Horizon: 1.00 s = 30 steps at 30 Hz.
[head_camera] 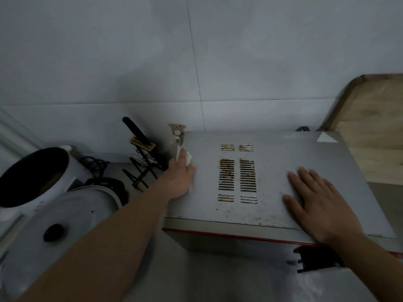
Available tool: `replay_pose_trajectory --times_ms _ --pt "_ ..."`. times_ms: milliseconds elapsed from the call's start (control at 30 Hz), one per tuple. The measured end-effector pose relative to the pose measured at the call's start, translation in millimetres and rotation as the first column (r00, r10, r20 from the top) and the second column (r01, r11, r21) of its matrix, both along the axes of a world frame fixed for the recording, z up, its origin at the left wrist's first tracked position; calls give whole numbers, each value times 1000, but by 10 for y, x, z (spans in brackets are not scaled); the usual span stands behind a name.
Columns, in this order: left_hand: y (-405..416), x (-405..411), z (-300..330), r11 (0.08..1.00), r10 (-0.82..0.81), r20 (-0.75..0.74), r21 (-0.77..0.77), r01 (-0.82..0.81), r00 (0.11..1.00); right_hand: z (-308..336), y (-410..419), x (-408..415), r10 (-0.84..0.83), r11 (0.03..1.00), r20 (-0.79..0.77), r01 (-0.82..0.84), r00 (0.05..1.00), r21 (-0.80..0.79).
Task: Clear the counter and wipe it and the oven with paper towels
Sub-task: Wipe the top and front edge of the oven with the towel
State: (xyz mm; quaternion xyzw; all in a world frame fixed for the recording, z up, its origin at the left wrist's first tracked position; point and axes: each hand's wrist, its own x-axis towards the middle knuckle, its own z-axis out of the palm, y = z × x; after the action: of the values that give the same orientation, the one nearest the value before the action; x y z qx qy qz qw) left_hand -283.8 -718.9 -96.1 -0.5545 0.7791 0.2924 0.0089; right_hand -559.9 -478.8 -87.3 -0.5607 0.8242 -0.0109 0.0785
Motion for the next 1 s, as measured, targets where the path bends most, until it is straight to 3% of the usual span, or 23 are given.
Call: replay_pose_trajectory --times_ms 100,200,333,600,1000 --pt "446 232 -3 1000 -16 4 -26 17 1000 0 -4 2 8 1000 -3 -8 1000 -2" --pt "825 362 30 986 -68 156 -143 90 985 -7 -3 2 17 1000 0 -17 1000 -4" --pt "1075 372 53 969 -103 273 -189 159 956 -21 -2 -1 13 1000 -9 -13 1000 -1" --pt "1024 332 70 967 -141 278 -166 192 950 -44 -12 -17 3 1000 -17 -3 1000 -19" --pt "148 -458 125 974 -113 242 -166 156 964 -51 -24 -20 -4 1000 -10 4 1000 -18"
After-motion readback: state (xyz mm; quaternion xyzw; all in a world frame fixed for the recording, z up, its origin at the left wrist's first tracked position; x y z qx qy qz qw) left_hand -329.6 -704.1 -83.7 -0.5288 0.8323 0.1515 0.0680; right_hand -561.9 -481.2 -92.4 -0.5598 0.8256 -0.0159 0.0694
